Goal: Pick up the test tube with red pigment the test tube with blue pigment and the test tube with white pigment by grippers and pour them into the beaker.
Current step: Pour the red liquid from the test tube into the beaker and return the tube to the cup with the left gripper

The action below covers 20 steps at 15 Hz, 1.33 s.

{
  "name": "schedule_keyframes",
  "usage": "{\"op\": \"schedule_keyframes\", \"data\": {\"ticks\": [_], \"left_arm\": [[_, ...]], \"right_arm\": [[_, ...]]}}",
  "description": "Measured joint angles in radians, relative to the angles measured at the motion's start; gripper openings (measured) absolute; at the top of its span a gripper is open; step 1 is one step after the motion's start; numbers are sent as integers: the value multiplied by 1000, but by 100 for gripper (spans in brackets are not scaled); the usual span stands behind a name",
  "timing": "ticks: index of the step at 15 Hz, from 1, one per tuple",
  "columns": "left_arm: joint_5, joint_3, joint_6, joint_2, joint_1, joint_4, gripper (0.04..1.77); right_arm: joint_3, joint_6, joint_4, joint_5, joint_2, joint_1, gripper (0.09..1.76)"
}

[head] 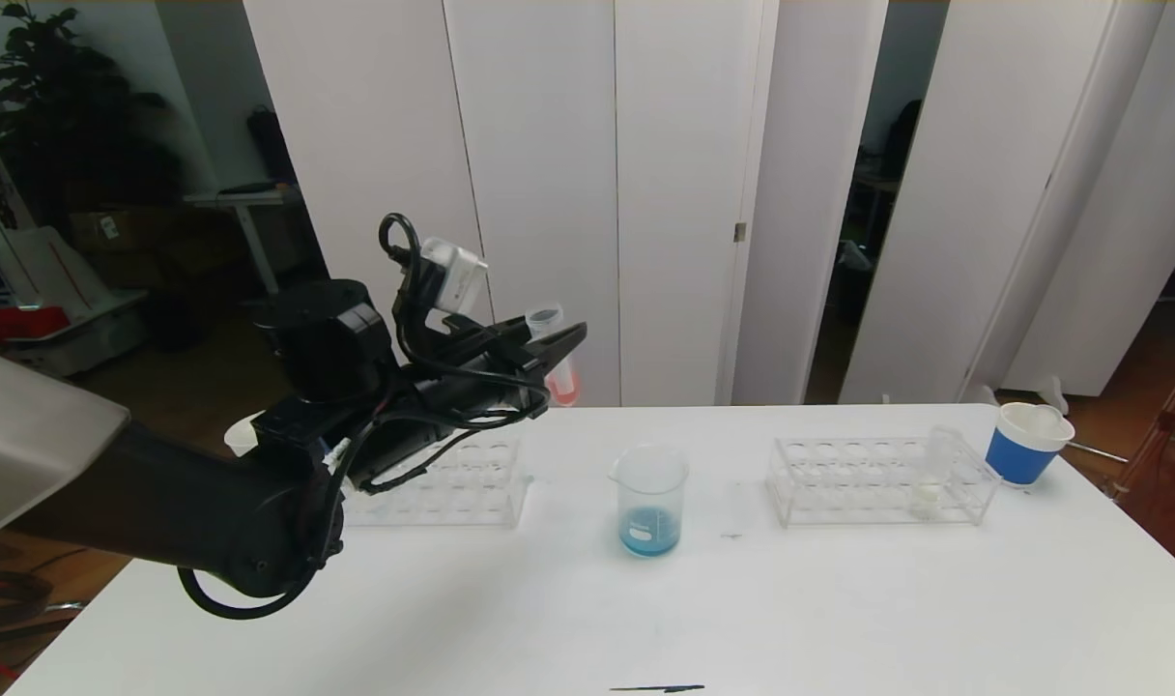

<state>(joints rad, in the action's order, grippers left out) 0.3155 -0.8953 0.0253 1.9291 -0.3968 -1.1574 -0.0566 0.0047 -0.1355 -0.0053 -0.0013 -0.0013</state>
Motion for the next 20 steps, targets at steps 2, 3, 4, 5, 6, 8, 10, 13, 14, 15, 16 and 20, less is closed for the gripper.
{"op": "schedule_keyframes", "data": {"ticks": [2,3,4,5,6,8,10,13,14,15,16,20], "left_arm": [[39,-32,63,41,-7,-6,58],[45,-49,132,67,-11,-11,58],[48,-69,216,96,-16,-13,58],[51,-92,301,126,-23,-14,58],[61,-119,350,155,-28,-15,58],[117,-182,396,212,-38,-19,58],[142,-228,524,258,-34,-34,58],[152,-245,690,314,-24,-118,58],[155,-245,729,328,-24,-143,58],[156,-245,774,339,-25,-151,58],[156,-245,816,347,-24,-158,58],[187,-248,933,377,-29,-204,58]], "right_arm": [[0,0,0,0,0,0,175],[0,0,0,-1,0,-1,175],[0,0,0,0,0,-1,175],[0,0,0,0,0,-1,175],[0,0,0,0,0,0,175],[0,0,0,0,0,0,175],[0,0,0,0,0,0,175],[0,0,0,0,0,0,175],[0,0,0,0,0,0,175],[0,0,0,0,0,0,175],[0,0,0,0,0,0,175],[0,0,0,0,0,0,175]]}}
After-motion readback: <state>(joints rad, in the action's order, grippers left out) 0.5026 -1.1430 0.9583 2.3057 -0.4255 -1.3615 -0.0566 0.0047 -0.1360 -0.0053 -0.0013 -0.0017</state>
